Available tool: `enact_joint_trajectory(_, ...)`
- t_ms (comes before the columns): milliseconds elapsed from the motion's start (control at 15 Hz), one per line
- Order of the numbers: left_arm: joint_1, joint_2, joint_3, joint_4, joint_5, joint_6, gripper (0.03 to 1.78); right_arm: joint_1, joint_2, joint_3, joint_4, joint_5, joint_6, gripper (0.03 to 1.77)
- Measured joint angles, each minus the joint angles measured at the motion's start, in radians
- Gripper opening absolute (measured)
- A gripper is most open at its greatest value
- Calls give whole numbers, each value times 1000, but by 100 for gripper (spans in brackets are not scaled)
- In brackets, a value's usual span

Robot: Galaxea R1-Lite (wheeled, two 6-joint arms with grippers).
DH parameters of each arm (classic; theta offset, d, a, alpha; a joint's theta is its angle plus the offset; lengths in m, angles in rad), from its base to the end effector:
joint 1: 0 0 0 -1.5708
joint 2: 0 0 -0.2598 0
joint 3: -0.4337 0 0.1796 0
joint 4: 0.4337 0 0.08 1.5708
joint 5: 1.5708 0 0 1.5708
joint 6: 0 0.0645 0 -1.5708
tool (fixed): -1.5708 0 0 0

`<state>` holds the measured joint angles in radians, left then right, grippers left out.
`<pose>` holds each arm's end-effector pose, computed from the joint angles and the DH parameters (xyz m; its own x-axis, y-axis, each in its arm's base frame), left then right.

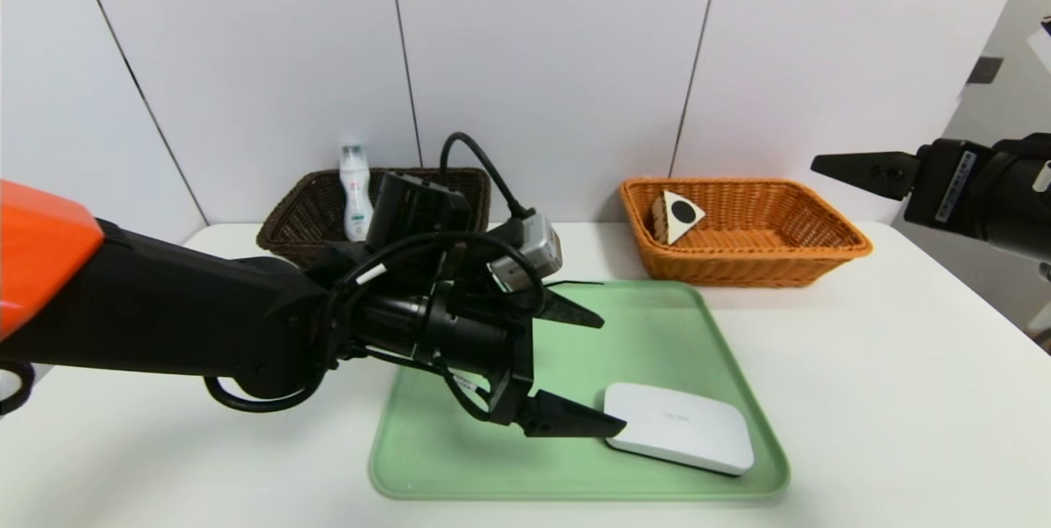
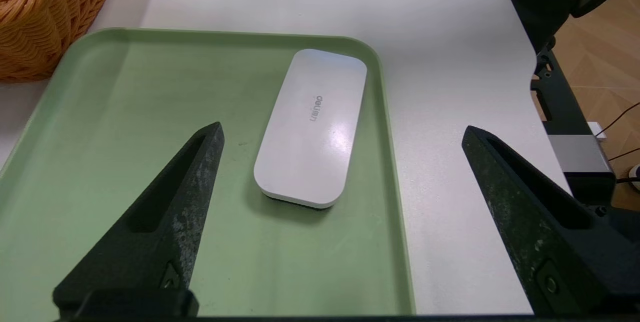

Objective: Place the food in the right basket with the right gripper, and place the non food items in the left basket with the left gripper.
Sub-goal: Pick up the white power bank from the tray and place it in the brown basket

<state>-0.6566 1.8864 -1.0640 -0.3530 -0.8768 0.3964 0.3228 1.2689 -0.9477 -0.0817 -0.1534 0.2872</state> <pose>0.2509 -0.2560 0.1241 -0.0174 -0.9571 -0.2893 0.9994 -0.0253 0.0236 0.2315 0.0671 0.2341 0.9589 0.1596 -0.2344 -0.1019 0.9653 0.2404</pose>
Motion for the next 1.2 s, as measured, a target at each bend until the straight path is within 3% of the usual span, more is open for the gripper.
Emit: enact_joint_trajectory(1200,-118,250,-246,173,105,53,169,-1,-12,6,-1,-1,53,170)
